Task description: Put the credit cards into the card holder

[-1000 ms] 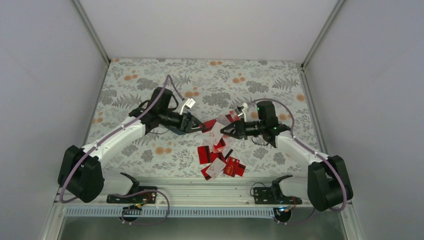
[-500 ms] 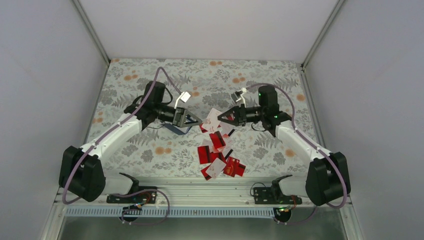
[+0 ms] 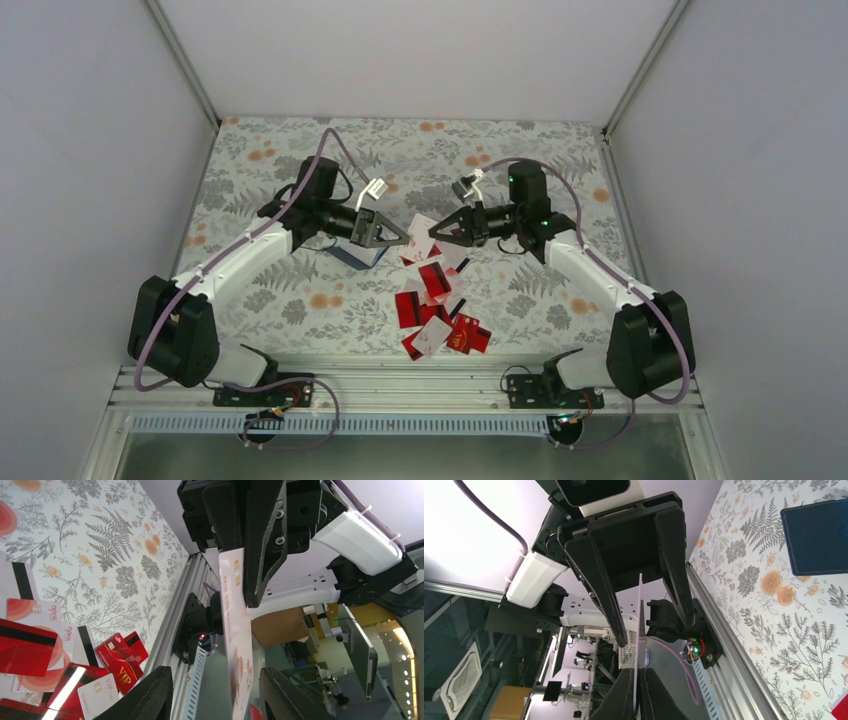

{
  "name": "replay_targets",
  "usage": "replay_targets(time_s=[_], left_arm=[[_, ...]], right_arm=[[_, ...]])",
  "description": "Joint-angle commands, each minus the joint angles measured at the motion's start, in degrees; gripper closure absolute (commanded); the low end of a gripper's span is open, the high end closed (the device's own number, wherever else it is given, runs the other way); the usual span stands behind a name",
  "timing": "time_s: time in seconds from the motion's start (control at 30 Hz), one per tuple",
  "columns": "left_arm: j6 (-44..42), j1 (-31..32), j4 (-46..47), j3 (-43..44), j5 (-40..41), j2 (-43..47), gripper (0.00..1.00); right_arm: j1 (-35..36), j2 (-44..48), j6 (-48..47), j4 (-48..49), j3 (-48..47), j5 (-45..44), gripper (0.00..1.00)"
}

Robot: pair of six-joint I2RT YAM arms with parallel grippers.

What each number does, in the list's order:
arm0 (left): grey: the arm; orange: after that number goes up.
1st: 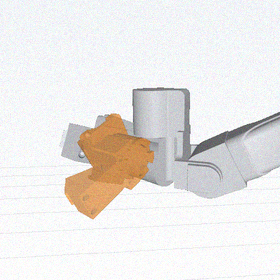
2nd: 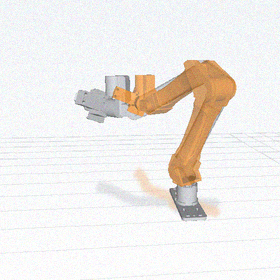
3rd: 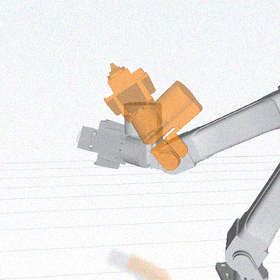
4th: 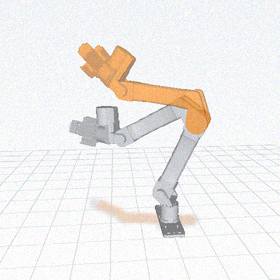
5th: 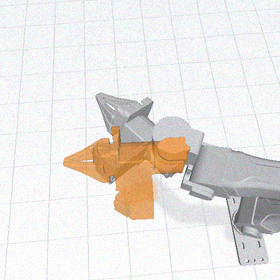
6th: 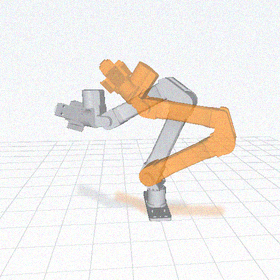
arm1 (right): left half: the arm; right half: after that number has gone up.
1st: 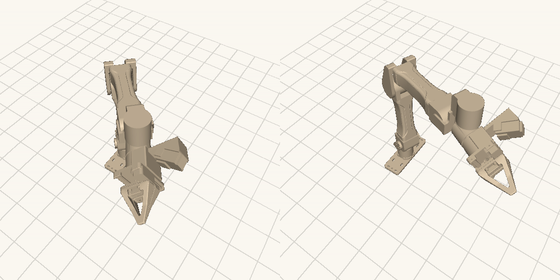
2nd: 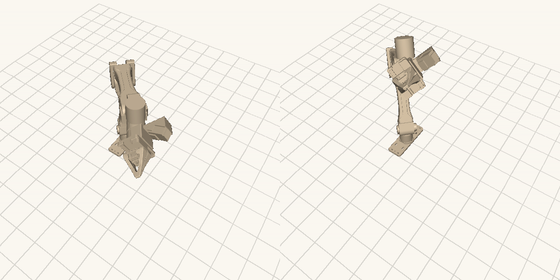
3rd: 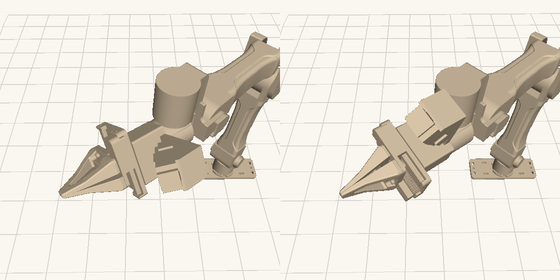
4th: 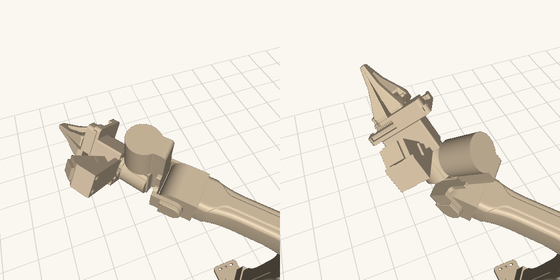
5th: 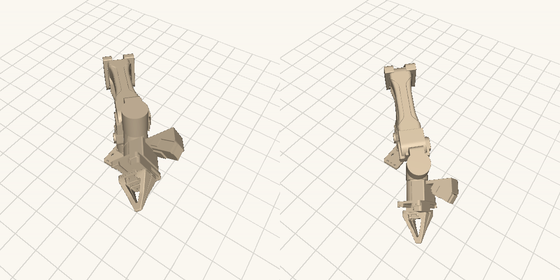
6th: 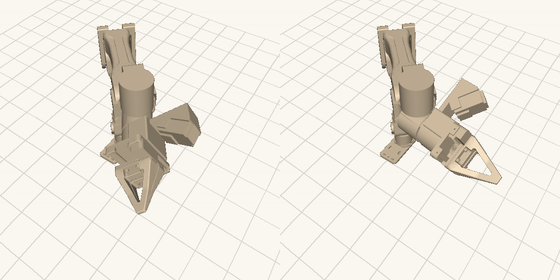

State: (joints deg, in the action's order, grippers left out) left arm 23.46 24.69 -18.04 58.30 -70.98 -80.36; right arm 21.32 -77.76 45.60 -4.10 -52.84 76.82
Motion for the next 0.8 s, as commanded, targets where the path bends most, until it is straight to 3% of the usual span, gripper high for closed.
replay_targets(time_s=[0.0,0.43,0.53,0.6,0.67,0.77], left_arm=[[1.5,0.8,2.4,1.5,-1.2,-0.5,0.59],[5.9,2.0,5.8,0.2,0.2,-1.0,0.97],[6.5,1.9,5.5,-0.1,1.2,-1.2,0.98],[5.7,1.6,3.6,0.2,2.9,-0.8,0.98],[3.6,0.8,-1.0,1.2,7.4,0.6,0.98],[1.5,-1.1,-8.8,1.7,16.8,3.1,0.98]], right_arm=[[1.5,-1.0,-1.2,-1.4,-2.2,2.0,0.96],[2.4,-3.7,-4.2,-3.6,-4.9,3.2,0.96],[2.4,-4.8,-7.4,-8.2,-7.1,2.3,0.96],[2.4,-6.9,-13.1,-16.4,-10.0,0.0,0.85],[2.3,-9.1,-19.7,-25.1,-13.7,-4.7,0.62],[2.3,-11.0,-21.9,-26.9,-15.1,-9.9,0.38]])
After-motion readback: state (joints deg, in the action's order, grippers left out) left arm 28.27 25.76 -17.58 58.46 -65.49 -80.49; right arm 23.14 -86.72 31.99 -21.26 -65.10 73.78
